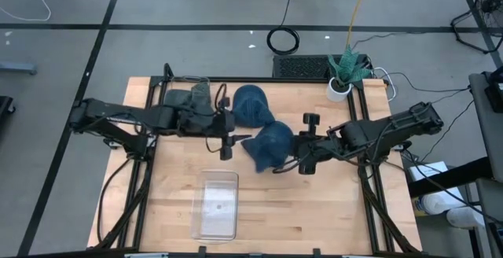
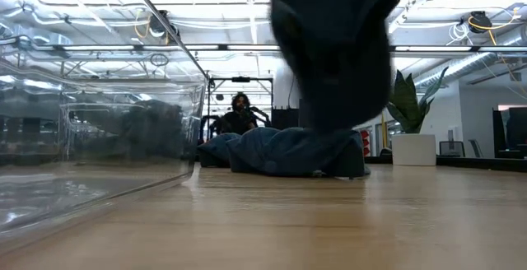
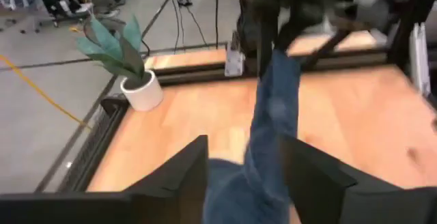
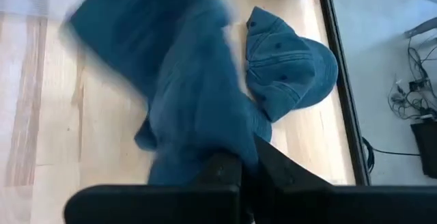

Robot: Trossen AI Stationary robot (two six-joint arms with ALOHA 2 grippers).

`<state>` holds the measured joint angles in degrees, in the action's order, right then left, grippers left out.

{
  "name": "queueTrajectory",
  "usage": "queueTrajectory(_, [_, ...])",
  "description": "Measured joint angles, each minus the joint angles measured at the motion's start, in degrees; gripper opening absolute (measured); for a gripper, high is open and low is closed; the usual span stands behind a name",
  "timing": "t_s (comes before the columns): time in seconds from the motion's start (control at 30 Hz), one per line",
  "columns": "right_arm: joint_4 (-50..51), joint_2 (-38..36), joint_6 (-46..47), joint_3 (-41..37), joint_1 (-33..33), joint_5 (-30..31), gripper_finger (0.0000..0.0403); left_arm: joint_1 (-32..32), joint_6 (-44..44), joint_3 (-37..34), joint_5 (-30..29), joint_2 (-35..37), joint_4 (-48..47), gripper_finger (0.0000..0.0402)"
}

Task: Pick & Place hat
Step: Put the bottom blue cap into the bottom transparent bin

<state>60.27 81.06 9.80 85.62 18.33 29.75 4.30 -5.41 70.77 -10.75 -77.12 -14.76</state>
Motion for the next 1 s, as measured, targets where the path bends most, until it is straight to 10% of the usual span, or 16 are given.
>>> queueTrajectory(0.27, [-3.66,0.42,-2.22,0.02,-1.65,0.25,0.0,0.61,3.95,13.01,3.06,-3.27,-21.26,0.0244])
queueTrajectory(1.0, [-13.47,0.42,-8.55,0.04,-6.25,0.2,0.0,0.76,8.77,27.34,2.74,-22.4,-25.79,0.0246])
